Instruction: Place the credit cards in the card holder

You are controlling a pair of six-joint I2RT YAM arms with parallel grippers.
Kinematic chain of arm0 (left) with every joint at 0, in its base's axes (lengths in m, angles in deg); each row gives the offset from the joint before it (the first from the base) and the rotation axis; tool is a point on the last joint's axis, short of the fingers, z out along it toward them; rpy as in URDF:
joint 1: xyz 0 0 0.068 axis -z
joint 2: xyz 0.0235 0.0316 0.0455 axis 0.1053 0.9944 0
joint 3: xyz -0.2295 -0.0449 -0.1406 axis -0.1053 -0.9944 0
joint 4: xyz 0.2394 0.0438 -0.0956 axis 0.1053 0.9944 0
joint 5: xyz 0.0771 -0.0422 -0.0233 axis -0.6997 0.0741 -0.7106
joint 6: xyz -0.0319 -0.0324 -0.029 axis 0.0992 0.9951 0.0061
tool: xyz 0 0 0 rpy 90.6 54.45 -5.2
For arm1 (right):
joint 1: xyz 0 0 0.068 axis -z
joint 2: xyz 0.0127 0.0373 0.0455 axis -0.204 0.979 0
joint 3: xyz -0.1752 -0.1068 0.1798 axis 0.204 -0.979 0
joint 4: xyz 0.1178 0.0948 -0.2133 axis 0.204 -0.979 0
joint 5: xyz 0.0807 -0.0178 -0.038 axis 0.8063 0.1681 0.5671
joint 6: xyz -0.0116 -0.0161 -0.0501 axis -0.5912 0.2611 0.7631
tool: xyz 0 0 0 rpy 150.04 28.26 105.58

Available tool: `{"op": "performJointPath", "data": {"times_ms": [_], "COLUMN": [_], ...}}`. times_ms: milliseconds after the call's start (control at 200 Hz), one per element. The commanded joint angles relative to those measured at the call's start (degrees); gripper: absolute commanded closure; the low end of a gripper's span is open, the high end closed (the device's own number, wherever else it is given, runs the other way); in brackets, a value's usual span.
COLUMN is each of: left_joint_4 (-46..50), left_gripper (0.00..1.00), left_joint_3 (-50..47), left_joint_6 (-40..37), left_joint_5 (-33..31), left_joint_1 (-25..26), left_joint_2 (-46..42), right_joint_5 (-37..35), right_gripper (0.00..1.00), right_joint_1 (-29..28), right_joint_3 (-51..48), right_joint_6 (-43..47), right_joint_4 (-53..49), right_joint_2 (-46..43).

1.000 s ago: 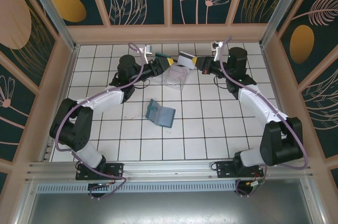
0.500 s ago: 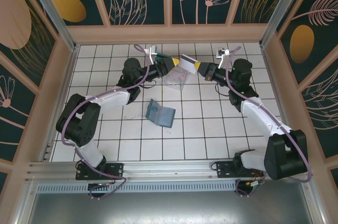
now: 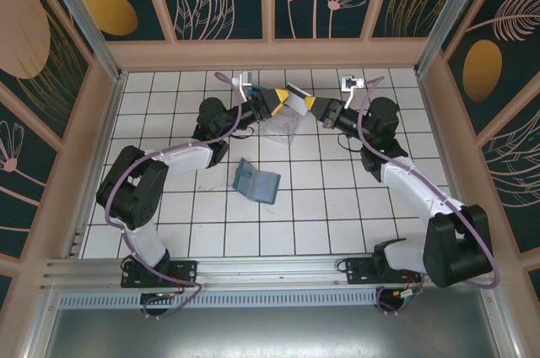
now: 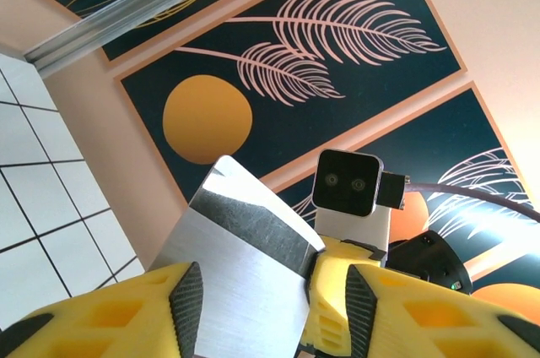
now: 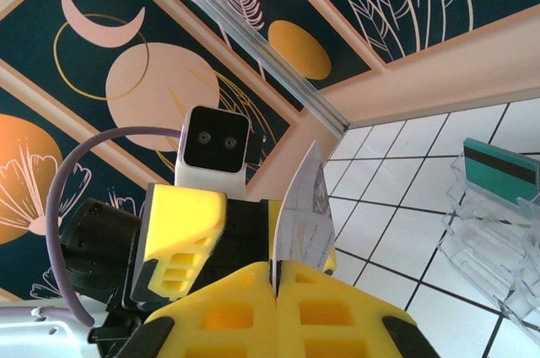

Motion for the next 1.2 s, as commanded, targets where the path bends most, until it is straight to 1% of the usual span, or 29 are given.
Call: {"op": "performJointPath", "data": {"times_ms": [0, 130, 360, 626, 781, 926, 1006, 1066, 1086, 1196], "left_joint_4": [0.2, 1.0, 1.4, 2.2, 1.5, 1.5, 1.6, 1.3, 1.1, 0.5], "left_gripper": [0.45, 0.44, 0.44, 0.44, 0.44, 0.44, 0.47, 0.53, 0.55, 0.80], "left_joint_3": [-0.1, -1.6, -1.2, -2.2, -1.0, 1.2, 2.0, 2.2, 2.3, 2.3], "left_joint_6": [-1.3, -2.0, -1.7, -1.8, -1.1, -0.8, -0.8, -0.6, -0.5, -0.5], "left_joint_5": [-0.5, -1.3, -1.1, -1.4, -1.1, -0.7, -0.7, -0.5, -0.4, -0.4], "left_joint_1": [0.3, 0.3, 0.4, 0.4, 0.3, 0.4, 0.4, 0.3, 0.4, 0.3], "left_joint_2": [-1.8, -3.1, -3.0, -3.4, -2.9, -2.2, -1.8, -1.3, -1.4, -1.4], "right_joint_5": [-1.4, -2.7, -3.4, -6.9, -4.7, -5.3, -4.4, -4.2, -4.3, -5.1], "right_gripper": [1.00, 1.00, 1.00, 1.00, 1.00, 1.00, 1.00, 1.00, 1.00, 1.00], "right_joint_1": [-0.7, -0.7, -0.8, -0.7, -1.0, -1.7, -2.1, -2.6, -2.8, -3.2], "right_joint_3": [0.2, 1.0, 1.1, 0.4, 0.5, -0.6, -1.0, -0.8, -0.7, -1.4], "right_joint_6": [0.5, 1.6, 1.8, 3.3, 1.4, 0.7, -0.4, -0.2, -0.2, 0.2], "right_joint_4": [3.1, 2.0, 2.2, 0.7, 2.5, 3.4, 5.2, 5.1, 5.0, 4.6], "right_joint_2": [-1.1, -1.8, -1.9, -4.4, -2.8, -1.8, -1.0, -0.4, -0.3, -0.5]}}
